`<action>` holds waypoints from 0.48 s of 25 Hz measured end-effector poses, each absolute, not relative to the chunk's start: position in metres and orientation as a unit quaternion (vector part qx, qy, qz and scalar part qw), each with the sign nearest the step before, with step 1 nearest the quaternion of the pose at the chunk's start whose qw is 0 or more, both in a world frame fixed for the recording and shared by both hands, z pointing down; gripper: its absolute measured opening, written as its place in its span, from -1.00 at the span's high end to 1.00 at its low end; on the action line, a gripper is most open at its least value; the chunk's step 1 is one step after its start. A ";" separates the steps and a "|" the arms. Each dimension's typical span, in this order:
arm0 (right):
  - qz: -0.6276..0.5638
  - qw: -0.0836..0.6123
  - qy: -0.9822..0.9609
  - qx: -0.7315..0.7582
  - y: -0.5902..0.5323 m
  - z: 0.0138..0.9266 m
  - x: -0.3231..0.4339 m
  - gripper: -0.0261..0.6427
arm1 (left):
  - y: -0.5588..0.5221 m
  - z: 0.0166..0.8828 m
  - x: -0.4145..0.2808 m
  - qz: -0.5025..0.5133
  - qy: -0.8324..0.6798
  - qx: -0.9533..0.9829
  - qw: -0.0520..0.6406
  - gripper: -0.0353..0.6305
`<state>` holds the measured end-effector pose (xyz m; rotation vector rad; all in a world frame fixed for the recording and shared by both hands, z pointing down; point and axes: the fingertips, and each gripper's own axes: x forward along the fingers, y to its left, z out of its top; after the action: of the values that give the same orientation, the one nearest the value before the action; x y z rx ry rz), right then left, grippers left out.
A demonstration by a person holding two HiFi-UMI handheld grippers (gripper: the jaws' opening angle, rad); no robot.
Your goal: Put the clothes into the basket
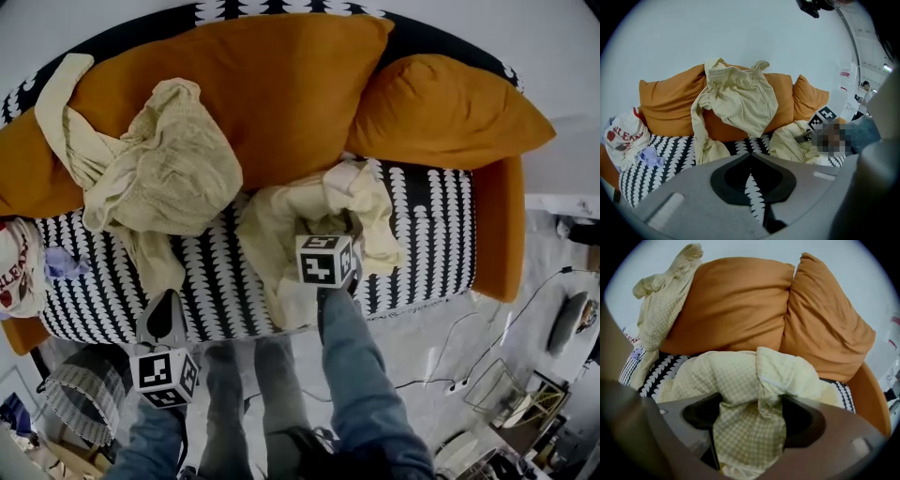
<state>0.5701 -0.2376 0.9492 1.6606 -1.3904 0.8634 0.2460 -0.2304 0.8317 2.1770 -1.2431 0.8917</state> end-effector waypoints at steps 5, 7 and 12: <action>0.384 0.377 -0.560 0.630 -0.239 0.963 0.575 -0.31 | -0.223 0.836 0.249 0.328 -0.456 0.790 0.245 0.87; 0.405 0.365 -0.561 0.623 -0.241 0.969 0.573 -0.30 | -0.222 0.836 0.248 0.327 -0.459 0.789 0.247 0.87; 0.448 0.348 -0.562 0.602 -0.237 0.978 0.573 -0.14 | -0.228 0.836 0.250 0.310 -0.473 0.788 0.244 0.86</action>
<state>0.5731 -0.2372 0.9777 1.5612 -1.4582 1.1615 0.2495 -0.2283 0.8355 2.1529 -1.2910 0.8460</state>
